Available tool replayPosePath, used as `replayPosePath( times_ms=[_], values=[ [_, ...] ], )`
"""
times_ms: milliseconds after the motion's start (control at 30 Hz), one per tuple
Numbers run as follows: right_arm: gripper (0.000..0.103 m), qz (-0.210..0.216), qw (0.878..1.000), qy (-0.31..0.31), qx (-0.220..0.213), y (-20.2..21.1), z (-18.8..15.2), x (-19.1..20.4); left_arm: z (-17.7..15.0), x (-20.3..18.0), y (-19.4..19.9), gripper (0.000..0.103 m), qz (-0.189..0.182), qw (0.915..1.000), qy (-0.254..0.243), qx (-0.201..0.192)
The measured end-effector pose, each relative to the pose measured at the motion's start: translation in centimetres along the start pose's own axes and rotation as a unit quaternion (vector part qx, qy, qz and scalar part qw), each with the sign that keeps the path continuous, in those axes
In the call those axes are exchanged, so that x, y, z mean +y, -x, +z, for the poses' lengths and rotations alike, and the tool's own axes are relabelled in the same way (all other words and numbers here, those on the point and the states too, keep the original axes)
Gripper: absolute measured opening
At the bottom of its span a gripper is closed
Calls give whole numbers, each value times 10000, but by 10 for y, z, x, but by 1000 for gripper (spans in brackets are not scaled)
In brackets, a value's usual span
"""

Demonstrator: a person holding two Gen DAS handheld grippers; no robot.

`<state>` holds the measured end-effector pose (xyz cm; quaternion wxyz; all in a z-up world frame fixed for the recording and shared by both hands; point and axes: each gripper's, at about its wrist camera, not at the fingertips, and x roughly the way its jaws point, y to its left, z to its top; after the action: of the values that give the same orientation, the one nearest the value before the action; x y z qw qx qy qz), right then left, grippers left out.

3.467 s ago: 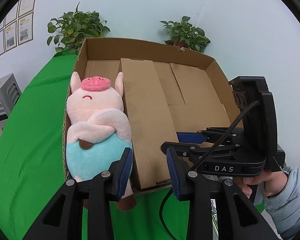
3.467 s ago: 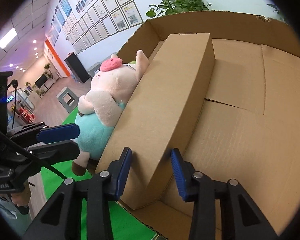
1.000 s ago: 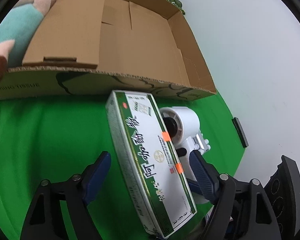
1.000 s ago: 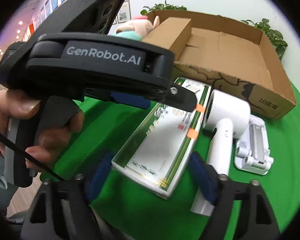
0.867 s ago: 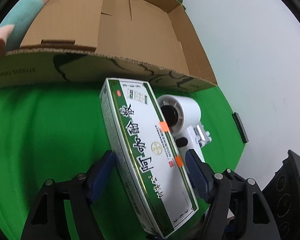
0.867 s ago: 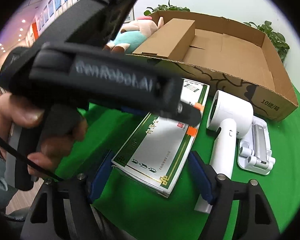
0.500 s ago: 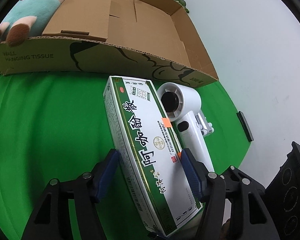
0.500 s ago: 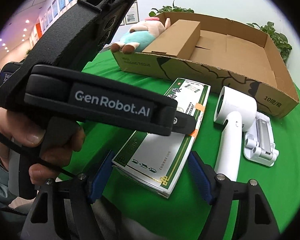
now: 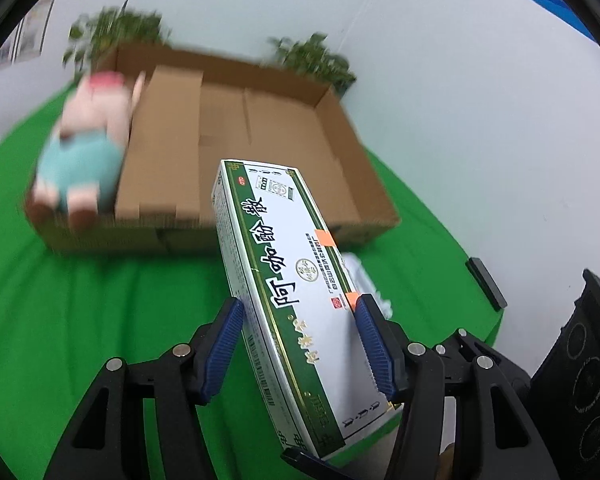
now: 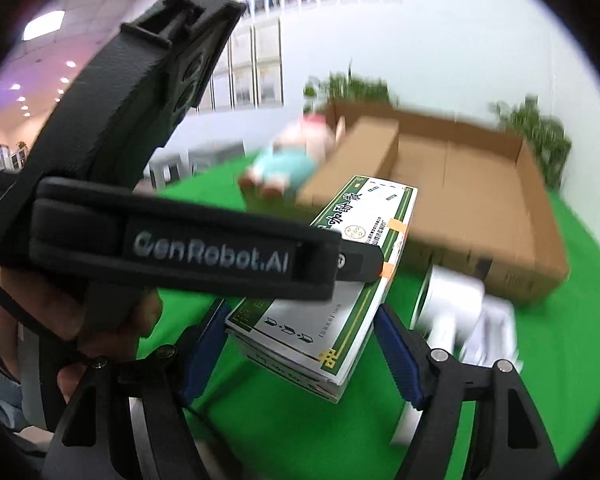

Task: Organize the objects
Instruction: 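Lift the medicine box and carry it over the tray box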

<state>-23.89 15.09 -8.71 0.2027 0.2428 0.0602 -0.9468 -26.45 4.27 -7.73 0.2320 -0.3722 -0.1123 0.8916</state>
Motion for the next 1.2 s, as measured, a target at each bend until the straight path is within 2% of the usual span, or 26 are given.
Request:
replayPosePath(
  times_ms=[200, 367, 533, 667, 767, 867, 967, 1200],
  values=[
    [73, -250, 9955, 231, -879, 27, 53, -10, 64, -42, 43, 55, 72, 9953, -639, -718],
    [73, -414, 9895, 416, -1319, 31, 93, -24, 119, -77, 67, 55, 101, 9886, -1028, -1093],
    [73, -340, 9910, 392, -1237, 11, 129, -46, 189, -79, 58, 55, 184, 9871, -1197, -1050],
    [73, -329, 9928, 360, -1095, -9, 161, -63, 251, -68, 36, 55, 130, 9894, -1123, -909],
    [73, -303, 9940, 298, -1011, -18, 170, -72, 277, -61, 25, 55, 134, 9899, -1107, -877],
    [73, -218, 9957, 241, -865, -29, 169, -77, 293, -52, 13, 55, 173, 9913, -1050, -780],
    [73, -88, 9977, 158, -651, -49, 161, -82, 291, -37, -6, 55, 250, 9936, -952, -556],
    [73, 323, 9993, -157, 40, -103, 121, -96, 251, 19, -81, 55, 466, 9971, -590, 127]
  ],
)
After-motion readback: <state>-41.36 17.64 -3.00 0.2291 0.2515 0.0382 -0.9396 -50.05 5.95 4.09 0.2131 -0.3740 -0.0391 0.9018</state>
